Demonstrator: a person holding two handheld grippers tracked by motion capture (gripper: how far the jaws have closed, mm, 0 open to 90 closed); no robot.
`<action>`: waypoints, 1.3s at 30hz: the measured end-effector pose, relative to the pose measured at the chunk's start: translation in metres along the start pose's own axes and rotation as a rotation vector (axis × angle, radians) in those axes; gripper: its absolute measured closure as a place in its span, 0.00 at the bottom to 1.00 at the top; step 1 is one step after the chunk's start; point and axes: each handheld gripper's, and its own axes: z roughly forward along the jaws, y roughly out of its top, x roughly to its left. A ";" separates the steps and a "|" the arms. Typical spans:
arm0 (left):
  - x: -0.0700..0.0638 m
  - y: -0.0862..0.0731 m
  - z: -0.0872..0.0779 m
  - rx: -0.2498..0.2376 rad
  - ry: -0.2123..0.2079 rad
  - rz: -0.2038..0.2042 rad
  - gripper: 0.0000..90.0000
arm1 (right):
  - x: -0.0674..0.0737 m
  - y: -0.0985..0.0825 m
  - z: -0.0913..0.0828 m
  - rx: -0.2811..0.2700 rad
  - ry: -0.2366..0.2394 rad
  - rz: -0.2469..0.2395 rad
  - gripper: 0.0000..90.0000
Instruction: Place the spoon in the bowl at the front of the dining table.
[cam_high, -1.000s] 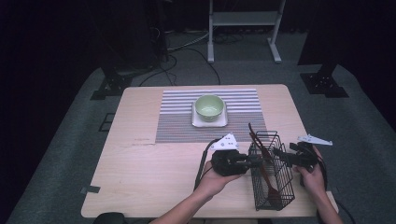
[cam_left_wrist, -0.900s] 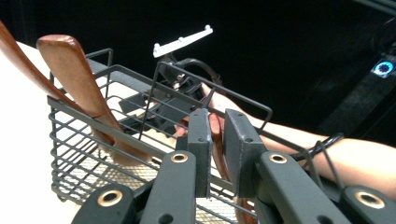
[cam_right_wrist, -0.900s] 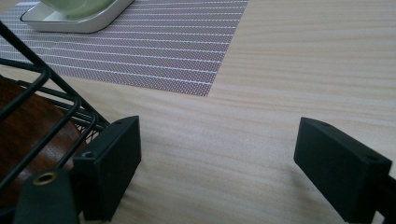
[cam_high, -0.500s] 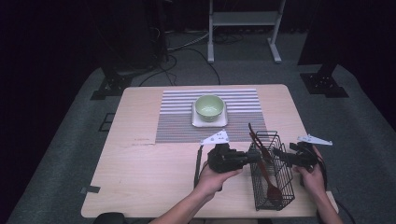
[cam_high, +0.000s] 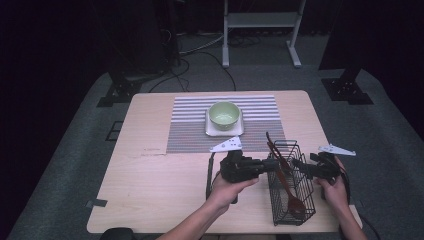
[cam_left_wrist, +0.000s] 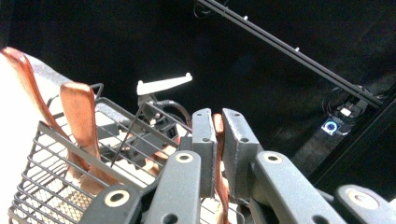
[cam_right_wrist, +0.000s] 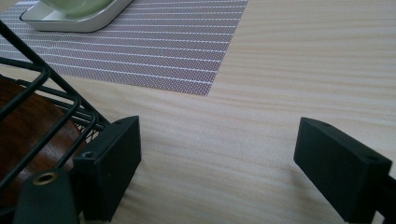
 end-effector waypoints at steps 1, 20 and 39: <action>0.000 0.001 -0.001 0.001 0.000 0.002 0.94 | 0.000 0.000 0.000 0.001 0.000 0.000 0.15; -0.007 0.015 -0.016 -0.071 -0.011 -0.017 0.94 | -0.001 0.000 0.000 0.002 -0.002 0.005 0.15; -0.010 0.026 -0.046 -0.153 0.001 -0.058 0.94 | 0.001 0.000 0.001 0.008 -0.006 0.010 0.15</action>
